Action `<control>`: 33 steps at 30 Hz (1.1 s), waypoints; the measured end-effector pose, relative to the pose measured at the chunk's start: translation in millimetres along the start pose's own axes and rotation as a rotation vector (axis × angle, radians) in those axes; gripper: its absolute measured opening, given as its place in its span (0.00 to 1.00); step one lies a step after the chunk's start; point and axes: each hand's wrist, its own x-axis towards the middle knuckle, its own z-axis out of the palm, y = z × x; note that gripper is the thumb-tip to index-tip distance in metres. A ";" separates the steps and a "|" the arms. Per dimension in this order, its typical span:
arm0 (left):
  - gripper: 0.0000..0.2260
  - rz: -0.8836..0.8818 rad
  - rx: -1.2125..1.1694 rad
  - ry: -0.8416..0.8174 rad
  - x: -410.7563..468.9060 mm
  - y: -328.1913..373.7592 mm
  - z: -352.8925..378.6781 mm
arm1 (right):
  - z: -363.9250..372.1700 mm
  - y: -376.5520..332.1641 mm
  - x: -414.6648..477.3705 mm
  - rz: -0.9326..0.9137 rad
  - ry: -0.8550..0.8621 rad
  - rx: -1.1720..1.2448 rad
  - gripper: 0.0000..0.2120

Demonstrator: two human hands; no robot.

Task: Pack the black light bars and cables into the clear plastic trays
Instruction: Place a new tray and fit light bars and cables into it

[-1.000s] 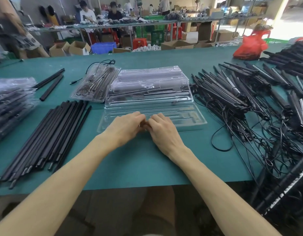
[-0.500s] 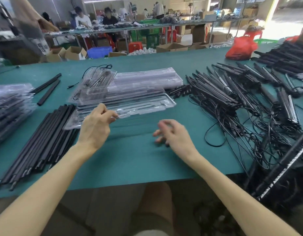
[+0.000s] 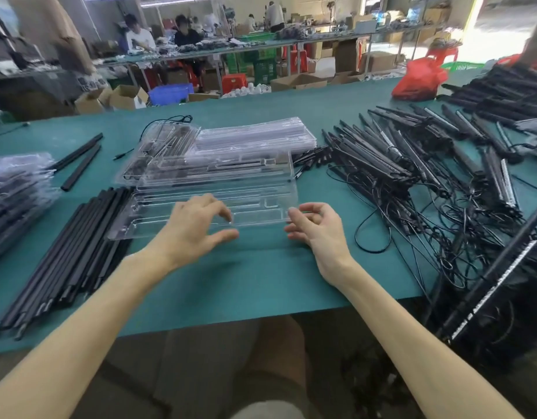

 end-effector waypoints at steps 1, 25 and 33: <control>0.09 0.036 -0.032 0.054 5.8 14.1 1.2 | 0.4 -0.9 -0.6 0.000 -0.014 -0.009 0.19; 0.30 -0.244 -0.321 -0.478 94.4 65.0 15.7 | -5.2 5.5 4.6 -0.003 -0.147 -0.083 0.32; 0.32 -0.206 -0.321 -0.507 94.3 63.1 17.4 | -5.3 10.0 7.0 -0.021 -0.147 -0.100 0.37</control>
